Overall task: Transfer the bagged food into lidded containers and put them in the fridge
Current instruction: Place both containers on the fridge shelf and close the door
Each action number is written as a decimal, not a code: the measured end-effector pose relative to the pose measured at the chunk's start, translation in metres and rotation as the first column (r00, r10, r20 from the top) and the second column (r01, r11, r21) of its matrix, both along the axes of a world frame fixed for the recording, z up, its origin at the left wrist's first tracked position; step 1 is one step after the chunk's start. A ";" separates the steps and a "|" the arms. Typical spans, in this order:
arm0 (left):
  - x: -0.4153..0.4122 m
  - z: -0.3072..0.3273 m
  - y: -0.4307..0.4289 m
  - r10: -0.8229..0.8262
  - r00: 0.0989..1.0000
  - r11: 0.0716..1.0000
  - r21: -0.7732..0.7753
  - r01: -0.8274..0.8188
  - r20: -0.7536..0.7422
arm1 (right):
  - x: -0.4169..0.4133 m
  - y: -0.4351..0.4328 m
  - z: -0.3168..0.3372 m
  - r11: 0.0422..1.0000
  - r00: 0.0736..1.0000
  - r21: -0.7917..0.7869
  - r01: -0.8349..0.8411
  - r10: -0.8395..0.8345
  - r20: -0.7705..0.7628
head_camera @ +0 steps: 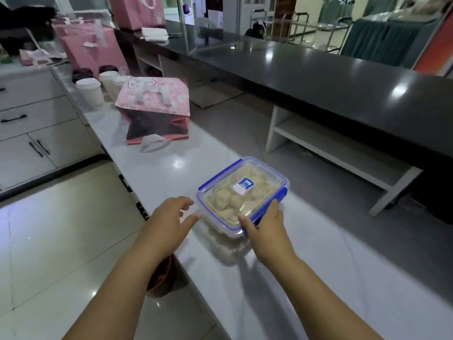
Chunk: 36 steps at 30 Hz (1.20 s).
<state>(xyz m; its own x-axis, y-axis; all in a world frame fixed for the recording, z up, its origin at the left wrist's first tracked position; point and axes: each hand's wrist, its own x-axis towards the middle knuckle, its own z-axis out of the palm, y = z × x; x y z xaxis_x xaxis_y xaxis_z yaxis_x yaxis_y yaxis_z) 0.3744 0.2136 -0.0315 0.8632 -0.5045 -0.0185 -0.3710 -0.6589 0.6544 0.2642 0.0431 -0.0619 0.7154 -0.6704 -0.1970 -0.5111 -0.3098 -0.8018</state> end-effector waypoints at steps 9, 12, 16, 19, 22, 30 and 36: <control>0.060 -0.015 -0.050 -0.247 0.946 0.969 -0.053 0.241 -0.208 | -0.012 0.005 0.003 0.959 0.967 0.261 0.111 -0.165 0.193; 0.069 -0.022 -0.054 -0.351 0.901 0.936 -0.056 0.349 -0.256 | -0.020 0.012 0.000 0.922 0.950 0.316 0.222 -0.278 0.145; 0.068 -0.028 -0.057 -0.422 0.845 0.903 -0.067 0.425 -0.328 | -0.032 0.028 -0.002 0.851 0.898 0.364 0.378 -0.433 0.082; 0.049 -0.027 -0.061 -0.515 0.788 0.852 -0.100 0.514 -0.339 | -0.050 0.043 -0.001 0.765 0.816 0.415 0.493 -0.572 0.086; 0.020 -0.021 -0.067 -0.603 0.718 0.789 -0.130 0.600 -0.347 | -0.077 0.061 0.002 0.683 0.721 0.436 0.586 -0.685 0.104; -0.082 0.019 -0.078 -0.838 0.482 0.543 -0.305 0.782 -0.255 | -0.185 0.112 0.045 0.568 0.501 0.283 0.773 -0.820 0.278; -0.197 0.062 -0.055 -0.955 0.277 0.294 -0.504 0.812 -0.110 | -0.297 0.170 0.091 0.429 0.335 0.131 0.894 -0.832 0.442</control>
